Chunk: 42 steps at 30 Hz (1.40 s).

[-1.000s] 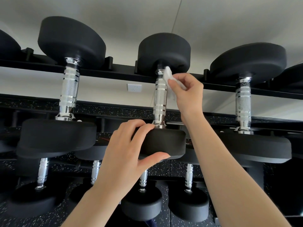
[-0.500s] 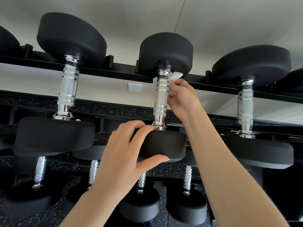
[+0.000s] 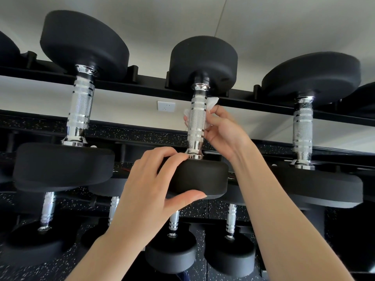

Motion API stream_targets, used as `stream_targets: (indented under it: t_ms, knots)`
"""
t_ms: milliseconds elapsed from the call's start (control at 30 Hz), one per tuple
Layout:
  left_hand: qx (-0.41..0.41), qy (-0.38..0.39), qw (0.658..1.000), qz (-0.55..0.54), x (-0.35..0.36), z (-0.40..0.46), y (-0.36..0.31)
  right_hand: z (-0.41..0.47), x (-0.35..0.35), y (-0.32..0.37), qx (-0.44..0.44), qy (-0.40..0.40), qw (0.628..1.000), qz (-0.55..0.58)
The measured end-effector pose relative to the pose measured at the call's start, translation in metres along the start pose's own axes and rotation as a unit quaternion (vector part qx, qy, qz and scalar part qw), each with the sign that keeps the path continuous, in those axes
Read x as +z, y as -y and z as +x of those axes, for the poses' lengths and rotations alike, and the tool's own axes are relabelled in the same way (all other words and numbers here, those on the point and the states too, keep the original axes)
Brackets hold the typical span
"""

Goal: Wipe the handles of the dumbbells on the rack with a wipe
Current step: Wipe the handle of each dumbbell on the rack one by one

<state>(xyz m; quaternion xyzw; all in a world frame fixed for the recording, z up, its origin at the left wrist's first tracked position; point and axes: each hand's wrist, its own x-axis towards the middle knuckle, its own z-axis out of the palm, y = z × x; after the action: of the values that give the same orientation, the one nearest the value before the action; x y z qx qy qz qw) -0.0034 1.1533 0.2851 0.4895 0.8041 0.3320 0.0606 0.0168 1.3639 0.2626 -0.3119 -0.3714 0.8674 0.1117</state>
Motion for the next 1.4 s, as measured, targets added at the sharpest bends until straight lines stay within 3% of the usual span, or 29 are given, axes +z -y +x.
stream_targets:
  t_ms: [533, 833, 933, 1033, 1167, 1400]
  knots:
    - [-0.002, 0.002, 1.0, -0.002, 0.0, 0.0, -0.001, -0.034, -0.021, -0.004, 0.03, 0.008, 0.993, -0.111]
    - [-0.004, 0.0, 1.0, -0.011, 0.001, -0.001, -0.001, -0.051, -0.015, 0.001, 0.032, -0.011, 0.973, -0.229]
    - [-0.006, 0.0, 1.0, -0.014, 0.001, -0.001, -0.001, -0.058, -0.01, 0.0, -0.003, -0.04, 0.935, -0.352]
    - [-0.009, -0.002, 1.0, -0.016, 0.001, 0.0, -0.001, -0.068, -0.001, 0.001, -0.048, -0.074, 0.874, -0.477]
    - [-0.003, -0.008, 1.0, -0.026, 0.0, 0.0, 0.001, -0.078, 0.011, 0.006, -0.126, -0.111, 0.803, -0.571]
    - [-0.036, -0.008, 0.992, -0.117, -0.003, -0.006, 0.01, -0.073, 0.029, 0.013, -0.16, -0.049, 0.737, -0.655]
